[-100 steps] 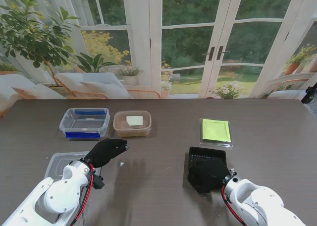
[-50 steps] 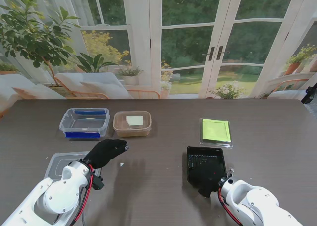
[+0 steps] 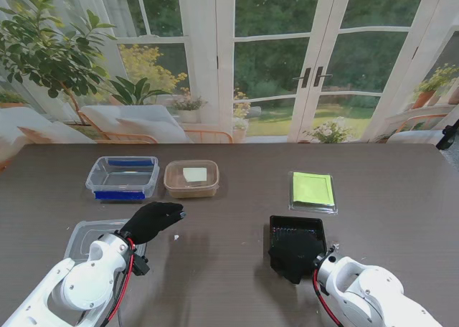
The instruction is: Pair container bodies with their lids
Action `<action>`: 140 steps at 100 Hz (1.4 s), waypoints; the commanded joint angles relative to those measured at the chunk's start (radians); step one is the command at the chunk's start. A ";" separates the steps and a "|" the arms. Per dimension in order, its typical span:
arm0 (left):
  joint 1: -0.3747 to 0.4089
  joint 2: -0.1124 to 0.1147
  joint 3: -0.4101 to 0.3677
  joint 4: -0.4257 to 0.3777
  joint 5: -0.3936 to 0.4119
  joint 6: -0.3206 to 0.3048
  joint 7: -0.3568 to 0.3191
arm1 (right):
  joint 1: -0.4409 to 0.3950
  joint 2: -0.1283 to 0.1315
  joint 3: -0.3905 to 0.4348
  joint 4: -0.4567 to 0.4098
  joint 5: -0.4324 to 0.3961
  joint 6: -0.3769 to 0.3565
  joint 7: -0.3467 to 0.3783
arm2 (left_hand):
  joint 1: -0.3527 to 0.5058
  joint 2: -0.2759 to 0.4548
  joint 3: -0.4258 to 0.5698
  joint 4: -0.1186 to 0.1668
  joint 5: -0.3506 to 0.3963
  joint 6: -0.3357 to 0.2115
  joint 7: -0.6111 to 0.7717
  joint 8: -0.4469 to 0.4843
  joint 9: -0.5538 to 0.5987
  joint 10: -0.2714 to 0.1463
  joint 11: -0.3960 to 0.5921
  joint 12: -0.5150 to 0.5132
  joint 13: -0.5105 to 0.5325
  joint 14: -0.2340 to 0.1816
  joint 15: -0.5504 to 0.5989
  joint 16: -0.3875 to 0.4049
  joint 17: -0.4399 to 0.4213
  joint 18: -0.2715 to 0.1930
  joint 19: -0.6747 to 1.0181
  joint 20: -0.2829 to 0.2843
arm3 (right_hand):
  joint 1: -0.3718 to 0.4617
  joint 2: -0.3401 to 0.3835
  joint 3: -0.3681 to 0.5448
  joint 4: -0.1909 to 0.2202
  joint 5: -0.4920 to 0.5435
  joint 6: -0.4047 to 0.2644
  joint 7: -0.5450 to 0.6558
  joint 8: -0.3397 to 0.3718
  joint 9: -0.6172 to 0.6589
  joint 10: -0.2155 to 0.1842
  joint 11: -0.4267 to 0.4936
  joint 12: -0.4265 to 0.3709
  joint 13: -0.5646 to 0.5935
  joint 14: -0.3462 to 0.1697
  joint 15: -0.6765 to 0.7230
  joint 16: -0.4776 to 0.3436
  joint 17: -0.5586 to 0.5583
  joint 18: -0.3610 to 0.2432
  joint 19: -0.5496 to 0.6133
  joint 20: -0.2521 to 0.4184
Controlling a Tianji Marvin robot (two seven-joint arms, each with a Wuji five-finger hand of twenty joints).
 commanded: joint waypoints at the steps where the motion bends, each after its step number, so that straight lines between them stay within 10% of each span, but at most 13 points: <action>1: 0.006 -0.001 -0.002 -0.010 -0.004 0.005 -0.021 | 0.003 -0.005 -0.011 -0.019 0.003 -0.005 0.019 | -0.003 0.048 -0.015 0.011 0.005 0.002 -0.001 0.007 -0.018 0.007 -0.005 -0.010 0.002 0.001 0.012 0.006 0.001 -0.016 -0.032 0.018 | 0.030 -0.038 0.091 -0.028 0.021 -0.017 0.025 -0.006 0.027 0.002 -0.010 0.016 0.031 -0.004 0.012 0.012 -0.197 -0.009 0.039 -0.016; 38: 0.019 -0.002 -0.008 -0.020 -0.003 0.011 -0.018 | 0.023 -0.004 -0.042 -0.029 0.009 0.017 0.056 | -0.003 0.049 -0.015 0.011 0.005 0.003 -0.001 0.007 -0.018 0.009 -0.006 -0.010 0.003 0.001 0.011 0.006 0.000 -0.015 -0.032 0.018 | -0.028 -0.042 0.081 -0.030 -0.007 0.006 -0.033 0.014 -0.031 0.010 -0.008 -0.004 0.009 -0.003 0.024 0.025 -0.218 -0.005 0.042 -0.018; 56: 0.019 -0.001 -0.008 -0.022 -0.005 0.014 -0.023 | 0.009 0.000 -0.018 -0.040 -0.001 0.018 0.101 | -0.003 0.049 -0.015 0.011 0.006 0.002 -0.001 0.007 -0.018 0.009 -0.006 -0.010 0.001 0.000 0.010 0.006 0.000 -0.016 -0.032 0.018 | -0.155 0.029 0.061 0.169 -0.026 0.066 -0.242 0.234 -0.119 0.025 -0.004 -0.026 -0.052 0.009 0.038 0.025 -0.264 0.000 0.029 0.006; 83: 0.019 -0.001 -0.010 -0.019 -0.005 0.008 -0.023 | 0.016 0.004 -0.034 -0.021 -0.031 0.017 0.087 | -0.002 0.049 -0.015 0.011 0.007 0.003 -0.001 0.007 -0.016 0.008 -0.005 -0.009 0.004 -0.001 0.012 0.006 0.002 -0.016 -0.031 0.019 | -0.134 -0.001 0.072 0.175 -0.032 0.069 -0.238 0.256 -0.125 0.027 0.010 -0.023 -0.051 0.004 0.060 0.031 -0.257 0.002 0.034 0.013; 91: 0.020 -0.001 -0.010 -0.018 -0.006 0.009 -0.023 | 0.025 0.004 -0.048 -0.007 -0.032 0.022 0.064 | -0.003 0.050 -0.015 0.011 0.007 0.002 0.000 0.008 -0.014 0.008 -0.004 -0.009 0.004 0.000 0.011 0.006 0.001 -0.016 -0.031 0.019 | -0.064 -0.056 0.085 0.018 -0.010 0.040 -0.123 0.094 -0.064 0.023 0.015 -0.029 -0.009 -0.003 0.073 0.026 -0.221 0.005 0.050 0.008; 98: 0.019 -0.001 -0.009 -0.018 -0.006 0.009 -0.023 | 0.034 0.003 -0.061 0.007 -0.032 0.024 0.036 | -0.003 0.050 -0.015 0.011 0.008 0.005 0.000 0.008 -0.014 0.011 -0.005 -0.009 0.003 0.000 0.011 0.006 0.002 -0.016 -0.031 0.019 | -0.013 -0.097 0.087 -0.037 0.017 0.010 -0.039 0.029 0.005 0.019 0.008 -0.034 0.040 -0.008 0.074 0.024 -0.179 0.009 0.066 0.003; 140: 0.025 -0.001 -0.014 -0.021 -0.003 0.010 -0.019 | 0.077 0.003 -0.113 0.053 -0.030 0.021 -0.027 | -0.002 0.050 -0.015 0.011 0.009 0.005 0.000 0.008 -0.010 0.010 -0.004 -0.008 0.007 0.000 0.012 0.006 0.003 -0.015 -0.031 0.019 | 0.087 -0.120 0.140 -0.035 0.148 -0.067 0.077 0.014 0.214 0.007 -0.040 0.029 0.224 -0.027 0.100 0.054 -0.025 0.008 0.106 -0.026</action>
